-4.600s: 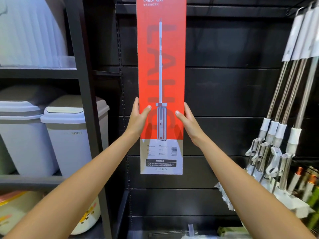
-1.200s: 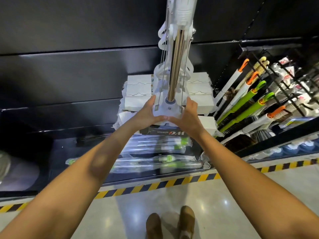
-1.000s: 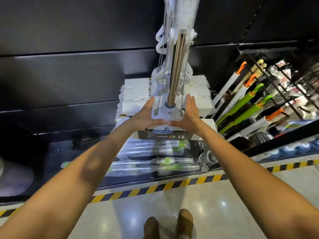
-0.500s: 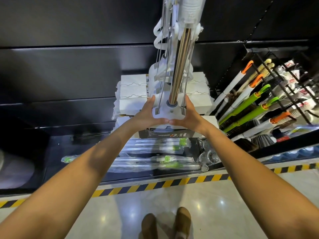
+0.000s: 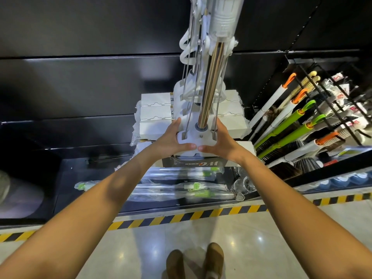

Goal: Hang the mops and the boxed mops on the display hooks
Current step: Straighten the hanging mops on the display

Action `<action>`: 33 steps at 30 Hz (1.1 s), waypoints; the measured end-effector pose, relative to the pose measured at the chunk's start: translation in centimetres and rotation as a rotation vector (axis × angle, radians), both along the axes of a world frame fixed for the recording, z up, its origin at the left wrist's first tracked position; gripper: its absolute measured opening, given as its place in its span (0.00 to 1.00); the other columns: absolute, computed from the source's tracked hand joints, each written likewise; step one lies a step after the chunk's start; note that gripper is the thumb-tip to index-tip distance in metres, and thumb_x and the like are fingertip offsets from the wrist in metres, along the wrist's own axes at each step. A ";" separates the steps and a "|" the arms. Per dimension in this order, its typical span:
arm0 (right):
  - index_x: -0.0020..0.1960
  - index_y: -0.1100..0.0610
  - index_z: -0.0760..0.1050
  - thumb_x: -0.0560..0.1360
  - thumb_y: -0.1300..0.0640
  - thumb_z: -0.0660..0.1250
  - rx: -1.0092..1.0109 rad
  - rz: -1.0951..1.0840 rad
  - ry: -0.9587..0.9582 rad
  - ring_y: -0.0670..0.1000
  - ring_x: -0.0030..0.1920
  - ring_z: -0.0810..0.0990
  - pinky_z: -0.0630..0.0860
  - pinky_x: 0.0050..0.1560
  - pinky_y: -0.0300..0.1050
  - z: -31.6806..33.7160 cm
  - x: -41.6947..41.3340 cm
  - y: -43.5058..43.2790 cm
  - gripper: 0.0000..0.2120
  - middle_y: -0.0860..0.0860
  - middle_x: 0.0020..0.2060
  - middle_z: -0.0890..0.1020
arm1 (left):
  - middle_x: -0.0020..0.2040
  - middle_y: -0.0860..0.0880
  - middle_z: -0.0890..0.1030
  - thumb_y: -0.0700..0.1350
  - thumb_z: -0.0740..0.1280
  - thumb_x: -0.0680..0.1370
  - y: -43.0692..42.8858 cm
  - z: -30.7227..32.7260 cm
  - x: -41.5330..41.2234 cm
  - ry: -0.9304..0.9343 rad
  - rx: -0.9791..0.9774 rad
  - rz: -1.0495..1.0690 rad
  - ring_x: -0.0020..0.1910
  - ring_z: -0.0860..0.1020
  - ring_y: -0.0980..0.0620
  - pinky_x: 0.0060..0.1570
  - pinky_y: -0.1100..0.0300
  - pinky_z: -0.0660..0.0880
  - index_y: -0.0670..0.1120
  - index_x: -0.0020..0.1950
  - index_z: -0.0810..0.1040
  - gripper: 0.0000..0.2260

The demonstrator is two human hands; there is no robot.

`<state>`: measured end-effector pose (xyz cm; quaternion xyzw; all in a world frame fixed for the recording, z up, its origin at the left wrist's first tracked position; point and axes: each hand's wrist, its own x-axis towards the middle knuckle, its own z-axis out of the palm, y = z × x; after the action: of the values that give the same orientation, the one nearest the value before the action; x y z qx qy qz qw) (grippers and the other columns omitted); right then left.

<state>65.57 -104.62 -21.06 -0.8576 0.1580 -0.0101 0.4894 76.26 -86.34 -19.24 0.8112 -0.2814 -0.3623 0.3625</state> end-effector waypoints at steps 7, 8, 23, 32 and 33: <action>0.71 0.47 0.61 0.60 0.35 0.78 0.025 0.019 -0.026 0.52 0.68 0.70 0.71 0.66 0.58 1.2 -1.2 0.9 0.46 0.49 0.66 0.72 | 0.80 0.52 0.50 0.60 0.73 0.69 0.5 0.4 -1.2 0.002 -0.002 0.012 0.78 0.53 0.51 0.75 0.51 0.56 0.51 0.79 0.45 0.49; 0.71 0.47 0.61 0.60 0.36 0.77 0.034 0.029 -0.022 0.52 0.68 0.70 0.71 0.66 0.59 1.3 -1.4 0.9 0.46 0.49 0.66 0.72 | 0.80 0.52 0.50 0.60 0.73 0.69 0.5 0.5 -1.5 0.007 -0.006 0.013 0.78 0.53 0.52 0.75 0.51 0.56 0.51 0.79 0.45 0.49; 0.79 0.47 0.50 0.80 0.36 0.42 0.420 -0.324 -0.111 0.50 0.77 0.54 0.51 0.76 0.55 7.9 0.3 0.0 0.30 0.47 0.78 0.54 | 0.78 0.52 0.56 0.60 0.45 0.82 -4.3 8.3 -1.9 0.232 -0.426 0.509 0.77 0.55 0.50 0.74 0.51 0.53 0.54 0.78 0.53 0.25; 0.75 0.51 0.62 0.81 0.39 0.38 0.563 -0.336 -0.092 0.51 0.73 0.65 0.56 0.74 0.49 9.1 2.5 1.4 0.30 0.52 0.72 0.68 | 0.70 0.45 0.72 0.59 0.46 0.83 -7.0 8.9 -2.0 0.309 -0.544 0.547 0.71 0.68 0.48 0.74 0.48 0.59 0.52 0.72 0.67 0.23; 0.75 0.52 0.62 0.82 0.40 0.38 0.571 -0.339 -0.090 0.51 0.72 0.65 0.57 0.73 0.49 9.2 2.5 1.4 0.30 0.52 0.72 0.69 | 0.69 0.46 0.73 0.58 0.46 0.83 -7.0 9.1 -2.0 0.309 -0.545 0.543 0.70 0.68 0.48 0.73 0.50 0.60 0.52 0.73 0.67 0.23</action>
<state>68.08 -103.19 -11.84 -0.6460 0.2731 -0.0845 0.7077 74.24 -93.33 -10.17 0.6665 -0.0852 -0.2832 0.6844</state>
